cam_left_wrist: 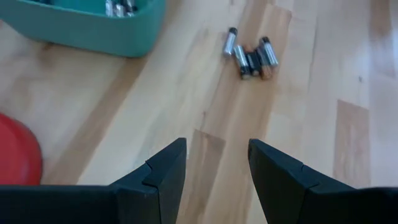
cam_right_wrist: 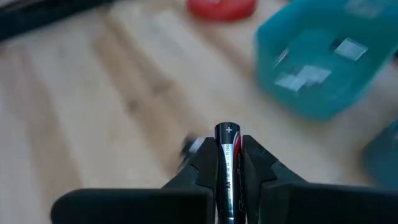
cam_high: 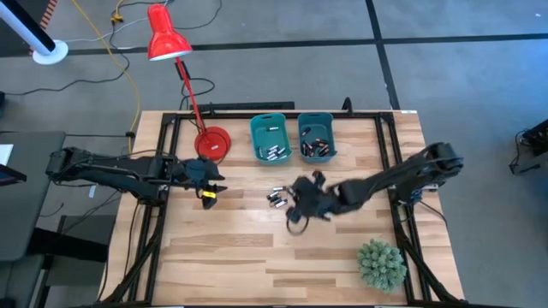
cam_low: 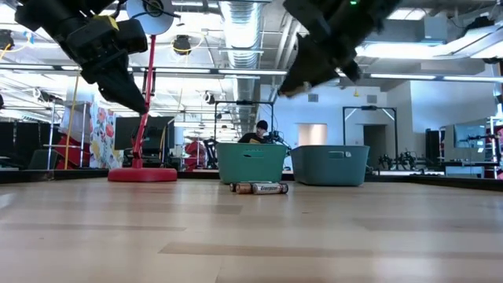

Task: Sort batteries
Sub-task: Put the silver battery into the green bin

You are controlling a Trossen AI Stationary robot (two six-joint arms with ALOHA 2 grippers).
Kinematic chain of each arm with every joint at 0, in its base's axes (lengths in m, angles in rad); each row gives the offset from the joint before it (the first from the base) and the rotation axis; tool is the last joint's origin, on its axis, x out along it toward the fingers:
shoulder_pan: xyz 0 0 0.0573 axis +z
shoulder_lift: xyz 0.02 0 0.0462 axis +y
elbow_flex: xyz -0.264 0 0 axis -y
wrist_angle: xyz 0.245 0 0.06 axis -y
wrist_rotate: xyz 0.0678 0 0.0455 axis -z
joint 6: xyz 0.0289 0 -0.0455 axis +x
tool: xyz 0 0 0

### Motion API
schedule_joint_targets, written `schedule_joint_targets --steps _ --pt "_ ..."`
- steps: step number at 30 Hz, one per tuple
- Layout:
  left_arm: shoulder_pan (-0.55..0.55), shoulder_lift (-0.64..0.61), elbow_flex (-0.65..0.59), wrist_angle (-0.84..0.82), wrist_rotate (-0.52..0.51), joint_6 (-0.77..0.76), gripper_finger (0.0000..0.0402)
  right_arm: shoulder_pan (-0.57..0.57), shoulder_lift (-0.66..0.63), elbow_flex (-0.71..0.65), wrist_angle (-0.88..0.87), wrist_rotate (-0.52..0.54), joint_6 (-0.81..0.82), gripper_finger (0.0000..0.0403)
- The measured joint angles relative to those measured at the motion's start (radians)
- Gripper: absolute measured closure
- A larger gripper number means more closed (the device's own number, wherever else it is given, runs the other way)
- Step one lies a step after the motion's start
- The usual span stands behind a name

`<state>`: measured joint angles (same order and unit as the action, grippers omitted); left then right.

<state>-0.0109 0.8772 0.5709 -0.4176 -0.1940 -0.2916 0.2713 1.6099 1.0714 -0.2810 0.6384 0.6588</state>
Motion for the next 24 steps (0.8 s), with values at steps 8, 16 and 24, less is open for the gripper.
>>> schedule_joint_targets --steps 8,16,24 --pt "0.000 0.044 0.001 0.066 -0.061 0.007 0.0233 -0.273 -0.103 0.024 0.053 -0.232 -0.275 0.0360" --pt "0.000 0.188 0.001 0.130 -0.078 -0.022 0.0233 -0.492 0.098 0.252 -0.019 -0.495 -0.515 0.0360" --pt "0.001 0.280 0.001 0.169 -0.090 -0.072 0.0233 -0.609 0.400 0.579 -0.307 -0.587 -0.610 0.0360"
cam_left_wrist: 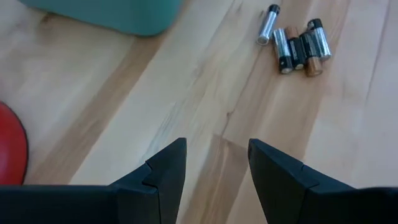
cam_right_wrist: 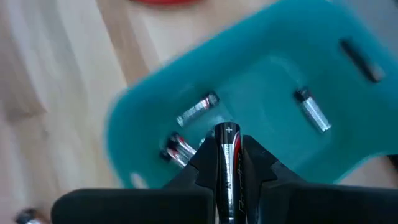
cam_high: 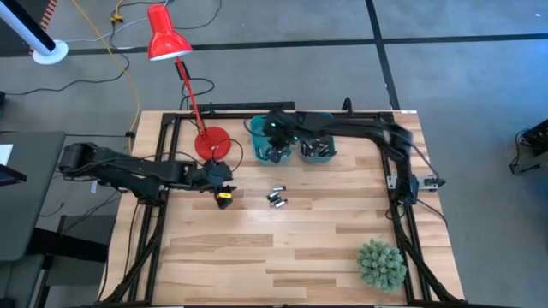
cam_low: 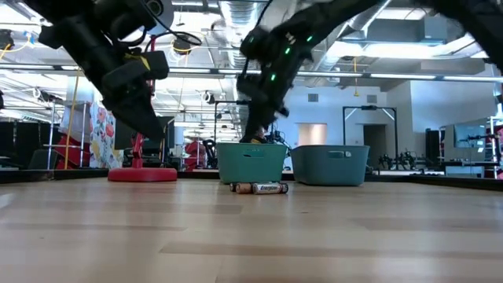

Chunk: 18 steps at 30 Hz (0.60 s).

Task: Sort batteries
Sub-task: Put the silver battery into the green bin

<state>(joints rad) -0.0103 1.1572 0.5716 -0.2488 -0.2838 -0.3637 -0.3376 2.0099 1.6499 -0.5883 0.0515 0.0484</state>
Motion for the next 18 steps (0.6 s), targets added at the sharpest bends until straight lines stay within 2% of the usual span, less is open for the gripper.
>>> schedule_joint_targets --steps 8,13,18 --pt "0.000 0.003 0.000 0.023 -0.062 -0.033 0.0233 -0.067 0.218 0.171 -0.140 -0.054 -0.075 0.0360" --pt "0.000 0.003 0.000 0.022 -0.064 -0.042 0.0233 -0.087 0.276 0.210 -0.166 -0.055 -0.110 0.0349" --pt "0.000 0.003 0.000 0.023 -0.077 -0.044 0.0233 -0.086 0.276 0.227 -0.134 -0.053 -0.126 0.0336"
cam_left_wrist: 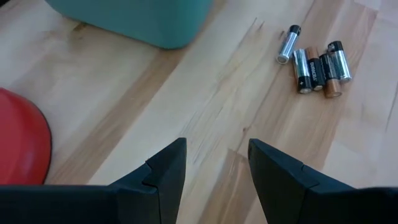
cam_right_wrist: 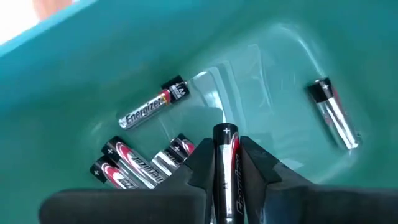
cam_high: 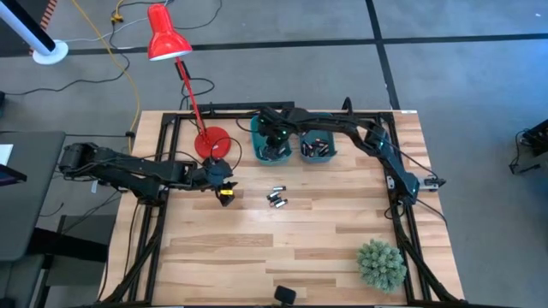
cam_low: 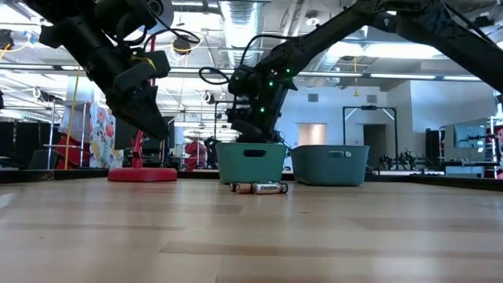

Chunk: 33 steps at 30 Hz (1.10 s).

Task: Sort batteries
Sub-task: Put the silver battery into the green bin

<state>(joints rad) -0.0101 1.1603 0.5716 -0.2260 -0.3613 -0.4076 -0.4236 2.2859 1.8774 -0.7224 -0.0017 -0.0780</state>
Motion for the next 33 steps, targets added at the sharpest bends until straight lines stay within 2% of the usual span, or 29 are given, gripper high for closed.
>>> schedule_joint_targets --steps 18,29,33 --pt "0.000 0.000 0.000 0.000 -0.012 -0.009 0.0233 -0.005 0.000 -0.002 0.005 0.000 0.012 0.0329" --pt "0.000 0.000 0.000 0.000 -0.013 -0.028 0.0233 -0.005 0.000 -0.002 0.008 0.001 0.019 0.0253" --pt "0.000 0.000 0.000 0.000 -0.013 -0.033 0.0233 -0.009 -0.007 -0.003 0.005 0.001 0.017 0.0239"
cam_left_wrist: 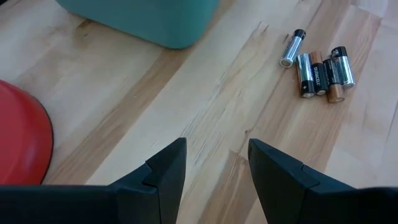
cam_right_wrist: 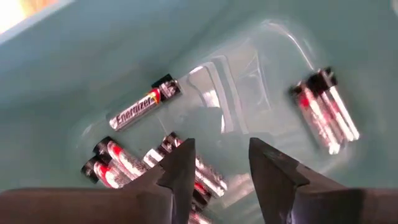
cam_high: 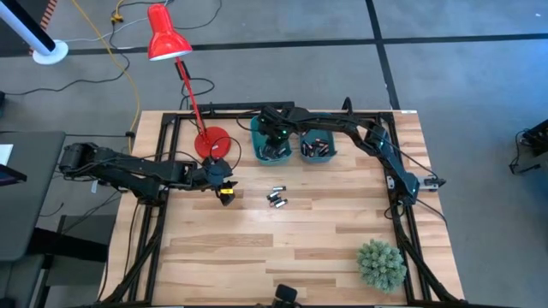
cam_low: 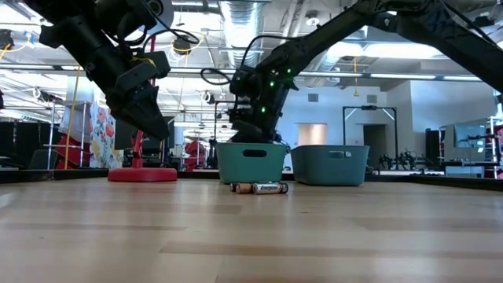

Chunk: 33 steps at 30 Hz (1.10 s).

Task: Sort batteries
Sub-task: Put the silver battery into the green bin

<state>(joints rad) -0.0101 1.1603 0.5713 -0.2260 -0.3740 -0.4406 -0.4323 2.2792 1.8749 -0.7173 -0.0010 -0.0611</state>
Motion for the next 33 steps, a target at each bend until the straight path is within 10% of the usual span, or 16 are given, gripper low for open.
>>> schedule_joint_targets --steps 17,33 --pt "0.000 0.000 0.000 -0.004 0.000 0.040 0.0233 0.028 -0.295 0.001 -0.288 0.002 0.030 0.0254" --pt "0.000 0.000 0.000 -0.004 0.000 0.129 0.0233 0.290 -0.254 -0.041 -0.347 -0.005 -0.020 0.0276"
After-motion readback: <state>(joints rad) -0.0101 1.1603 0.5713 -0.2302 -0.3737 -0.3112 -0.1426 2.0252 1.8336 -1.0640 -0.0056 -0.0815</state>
